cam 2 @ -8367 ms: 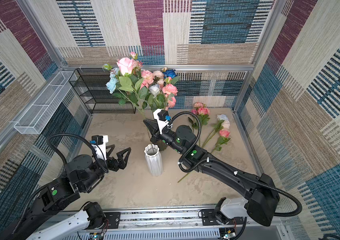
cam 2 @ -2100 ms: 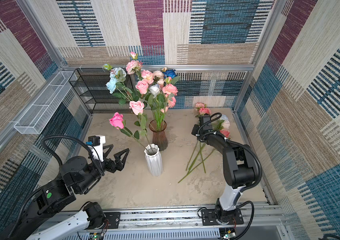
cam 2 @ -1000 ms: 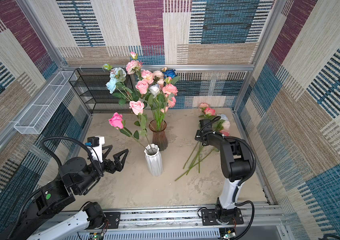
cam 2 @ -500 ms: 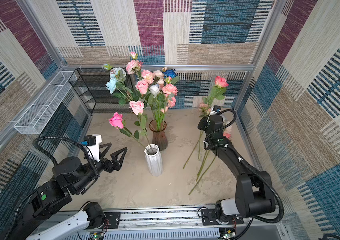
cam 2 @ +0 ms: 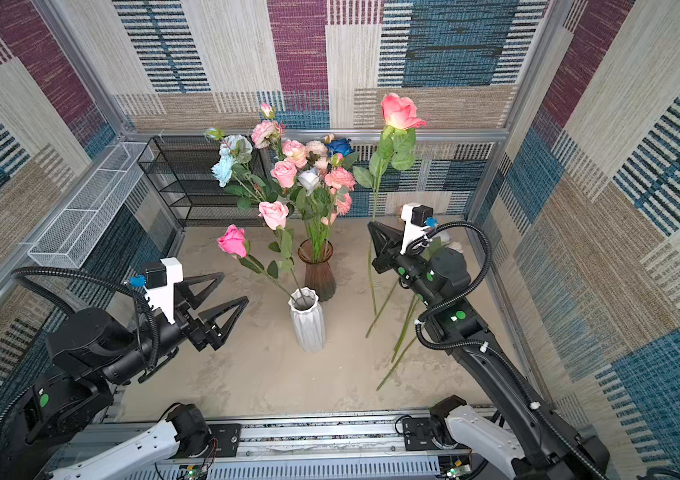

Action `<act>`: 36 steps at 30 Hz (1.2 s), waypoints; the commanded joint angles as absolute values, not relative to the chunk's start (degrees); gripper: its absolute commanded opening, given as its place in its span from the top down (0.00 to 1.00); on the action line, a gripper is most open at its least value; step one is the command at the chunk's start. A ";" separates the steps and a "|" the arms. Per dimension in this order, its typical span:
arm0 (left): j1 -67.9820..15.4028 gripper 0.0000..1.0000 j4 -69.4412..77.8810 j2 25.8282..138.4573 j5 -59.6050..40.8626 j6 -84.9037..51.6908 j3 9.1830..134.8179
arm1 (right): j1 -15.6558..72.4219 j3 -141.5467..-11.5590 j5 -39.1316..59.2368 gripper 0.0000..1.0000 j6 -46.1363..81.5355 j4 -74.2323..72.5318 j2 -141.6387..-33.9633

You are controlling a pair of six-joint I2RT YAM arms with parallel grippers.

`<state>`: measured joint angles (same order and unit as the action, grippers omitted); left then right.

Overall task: Arrange the flowers into the vase
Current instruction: 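Grasp another pink rose from the pile with the right gripper and lift, then pass the pink rose from the right gripper to the left gripper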

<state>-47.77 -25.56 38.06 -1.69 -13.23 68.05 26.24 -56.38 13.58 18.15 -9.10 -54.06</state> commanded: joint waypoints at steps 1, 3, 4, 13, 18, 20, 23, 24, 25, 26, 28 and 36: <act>-47.79 0.16 -25.31 41.71 -12.03 -9.98 71.70 | 29.46 -58.91 25.11 1.00 19.53 -7.31 -53.29; -47.75 0.21 -24.92 45.48 -15.53 -9.85 74.26 | 33.08 -61.15 27.32 1.00 18.63 -5.69 -54.63; -47.76 0.24 -24.50 47.29 -17.19 -9.92 75.52 | 35.35 -62.35 27.71 1.00 17.66 -4.99 -55.31; -47.64 0.38 -18.59 56.22 -21.39 -10.87 80.11 | 47.27 -62.68 26.80 1.00 12.31 -7.01 -57.32; -46.67 0.48 -15.67 57.20 -22.30 -12.10 79.65 | 49.36 -62.35 25.22 1.00 11.10 -6.86 -57.97; -46.40 0.51 -15.11 57.60 -22.15 -12.22 79.97 | 49.86 -62.40 25.25 1.00 10.77 -6.86 -58.26; -45.59 0.57 -14.70 58.41 -22.76 -12.76 80.46 | 50.87 -62.51 24.79 1.00 9.71 -6.46 -58.44; -45.31 0.59 -14.15 58.45 -23.46 -13.21 80.42 | 51.00 -62.66 24.29 1.00 9.42 -5.97 -58.61; -45.14 0.62 -13.57 58.59 -24.08 -13.58 80.35 | 51.15 -62.71 24.03 1.00 9.19 -5.60 -58.78; -44.94 0.65 -13.05 58.65 -24.62 -13.87 80.34 | 51.24 -62.75 23.56 1.00 9.14 -5.30 -59.02; -44.84 0.70 -12.38 58.75 -25.25 -14.32 80.31 | 51.34 -62.58 23.46 1.00 9.06 -5.21 -59.34; -43.38 1.00 -12.22 58.80 -25.90 -15.67 81.26 | 51.57 -62.24 20.80 0.83 8.52 -4.10 -59.30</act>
<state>-43.92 -15.27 58.81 -24.40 -14.74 80.12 51.55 -62.46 22.87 8.80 -4.84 -59.55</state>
